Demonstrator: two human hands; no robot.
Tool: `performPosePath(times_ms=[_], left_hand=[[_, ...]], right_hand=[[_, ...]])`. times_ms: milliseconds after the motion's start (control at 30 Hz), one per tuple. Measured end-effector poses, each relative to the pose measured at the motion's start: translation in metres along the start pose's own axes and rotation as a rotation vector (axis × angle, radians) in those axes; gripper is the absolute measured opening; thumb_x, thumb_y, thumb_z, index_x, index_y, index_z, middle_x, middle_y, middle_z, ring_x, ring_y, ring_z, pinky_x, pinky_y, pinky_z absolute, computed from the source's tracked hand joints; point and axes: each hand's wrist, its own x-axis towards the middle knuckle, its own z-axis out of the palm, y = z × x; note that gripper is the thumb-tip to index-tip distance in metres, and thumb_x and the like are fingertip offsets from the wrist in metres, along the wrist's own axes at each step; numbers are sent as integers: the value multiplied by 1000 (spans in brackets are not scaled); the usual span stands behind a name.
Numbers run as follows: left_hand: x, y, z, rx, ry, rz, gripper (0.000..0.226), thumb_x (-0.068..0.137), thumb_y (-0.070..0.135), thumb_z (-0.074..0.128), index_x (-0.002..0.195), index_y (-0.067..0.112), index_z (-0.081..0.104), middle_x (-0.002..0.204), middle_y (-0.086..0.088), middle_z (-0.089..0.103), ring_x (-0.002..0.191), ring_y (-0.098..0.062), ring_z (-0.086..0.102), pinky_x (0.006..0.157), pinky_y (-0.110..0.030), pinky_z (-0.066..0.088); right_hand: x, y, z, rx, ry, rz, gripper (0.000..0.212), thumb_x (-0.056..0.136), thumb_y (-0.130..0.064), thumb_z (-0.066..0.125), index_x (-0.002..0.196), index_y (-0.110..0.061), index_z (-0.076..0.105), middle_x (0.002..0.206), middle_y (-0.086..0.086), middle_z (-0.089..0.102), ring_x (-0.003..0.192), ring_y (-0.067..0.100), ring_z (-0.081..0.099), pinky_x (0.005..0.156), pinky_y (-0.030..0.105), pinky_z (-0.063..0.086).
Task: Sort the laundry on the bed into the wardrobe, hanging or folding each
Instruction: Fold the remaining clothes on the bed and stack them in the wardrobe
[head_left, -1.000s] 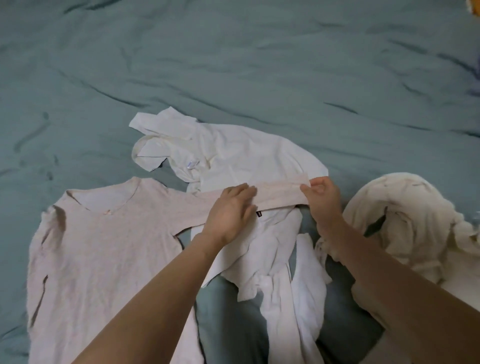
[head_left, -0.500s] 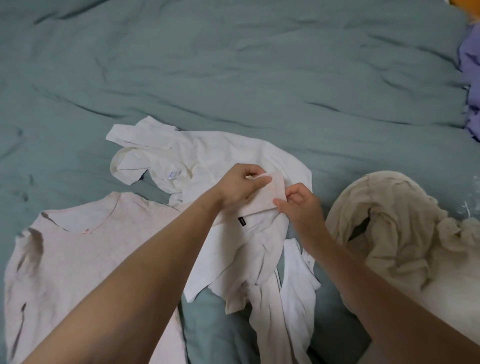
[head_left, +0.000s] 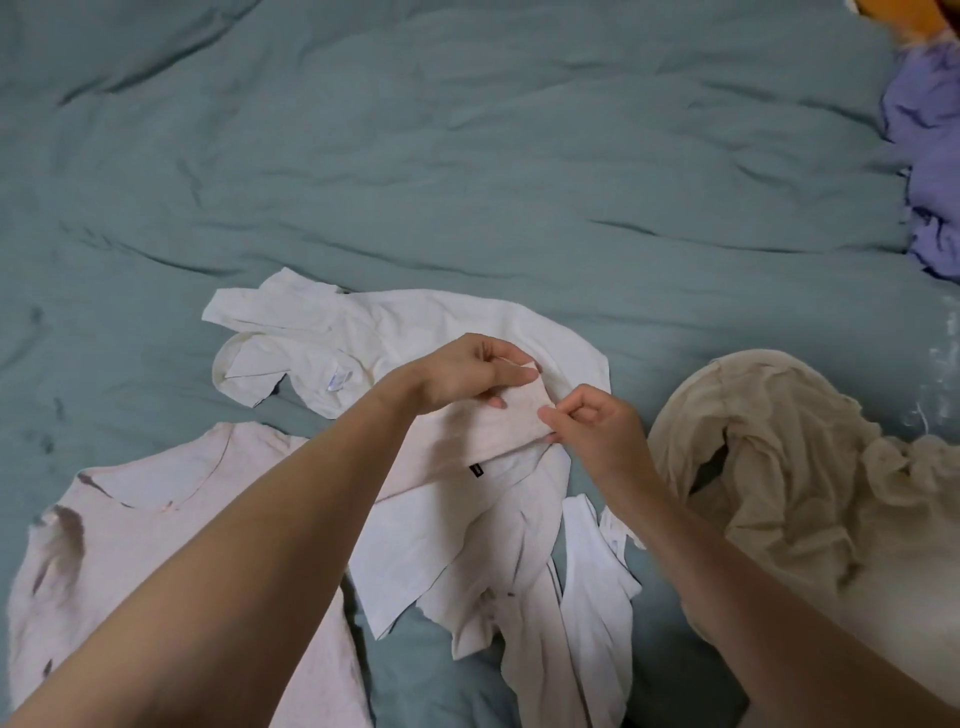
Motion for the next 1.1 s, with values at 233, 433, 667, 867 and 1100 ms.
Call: performPosePath(times_ms=[233, 433, 667, 867, 1100], left_hand=[[24, 15, 22, 122, 97, 190, 10, 78, -2, 75, 85, -1, 68, 70, -5, 60, 54, -4, 55, 52, -15, 45], [44, -32, 67, 340, 155, 266, 20, 82, -3, 62, 81, 16, 67, 78, 3, 65, 74, -10, 61, 74, -25, 51], [-29, -82, 74, 443, 862, 394, 24, 96, 23, 48, 113, 17, 64, 112, 3, 59, 103, -10, 50, 92, -22, 39], [-74, -161, 44, 496, 989, -200, 70, 93, 50, 31, 138, -2, 40, 143, -23, 41, 133, -38, 35, 113, -48, 27], [-69, -165, 10, 366, 508, -275, 60, 95, 61, 29, 123, 9, 42, 144, -15, 32, 135, -35, 29, 109, -42, 25]], right_hand=[[-1, 14, -19, 68, 80, 181, 24, 75, 9, 72, 66, -4, 53, 67, 12, 61, 53, 10, 64, 62, 24, 57], [13, 54, -13, -19, -28, 407, 13, 81, 8, 59, 93, 14, 55, 83, 12, 53, 81, 22, 51, 70, 31, 42], [13, 66, 5, 246, 61, 473, 8, 93, -10, 59, 92, -3, 57, 97, 13, 56, 90, 21, 56, 66, 20, 53], [3, 47, 4, 163, 13, 425, 27, 96, 6, 42, 120, 8, 55, 108, 13, 57, 80, 8, 58, 57, 7, 46], [-13, 9, 24, 151, 83, 318, 10, 89, -19, 65, 82, -14, 68, 97, 11, 70, 93, 27, 64, 93, 44, 52]])
